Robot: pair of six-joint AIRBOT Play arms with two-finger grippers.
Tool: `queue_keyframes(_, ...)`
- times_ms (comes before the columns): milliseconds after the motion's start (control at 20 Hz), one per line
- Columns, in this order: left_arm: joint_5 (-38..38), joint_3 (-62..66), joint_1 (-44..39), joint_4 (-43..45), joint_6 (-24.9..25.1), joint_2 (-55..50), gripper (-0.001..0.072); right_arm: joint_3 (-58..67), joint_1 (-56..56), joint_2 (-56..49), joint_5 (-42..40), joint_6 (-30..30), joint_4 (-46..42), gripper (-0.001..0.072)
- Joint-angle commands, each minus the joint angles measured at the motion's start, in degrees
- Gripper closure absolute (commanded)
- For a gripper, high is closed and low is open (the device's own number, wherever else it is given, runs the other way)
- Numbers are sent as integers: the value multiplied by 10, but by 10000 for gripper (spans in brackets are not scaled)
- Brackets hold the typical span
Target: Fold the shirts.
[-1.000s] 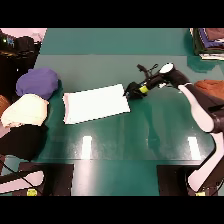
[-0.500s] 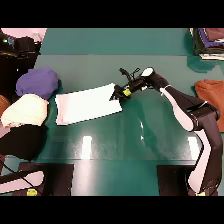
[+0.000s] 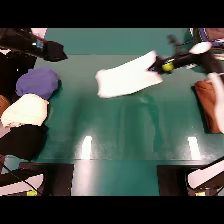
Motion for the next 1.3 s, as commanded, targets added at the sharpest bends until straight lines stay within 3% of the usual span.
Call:
queue_keyframes(0,17,0,-50,-1,3,0,682,0,-155,65,0,17,-40,692)
queue_keyframes(350,54,0,-113,-1,3,0,682,0,-379,83,-15,51,-39,693)
queue_keyframes(600,64,0,-117,-2,2,0,682,1,-416,83,-29,34,-33,692)
queue_keyframes(900,61,0,-117,-2,2,0,682,1,-416,119,-40,-1,47,693)
queue_keyframes(1050,58,0,-117,-2,3,0,682,1,-422,159,-39,-4,16,693)
queue_keyframes(1250,56,0,-117,-2,3,0,682,0,-422,204,0,-5,-87,693)
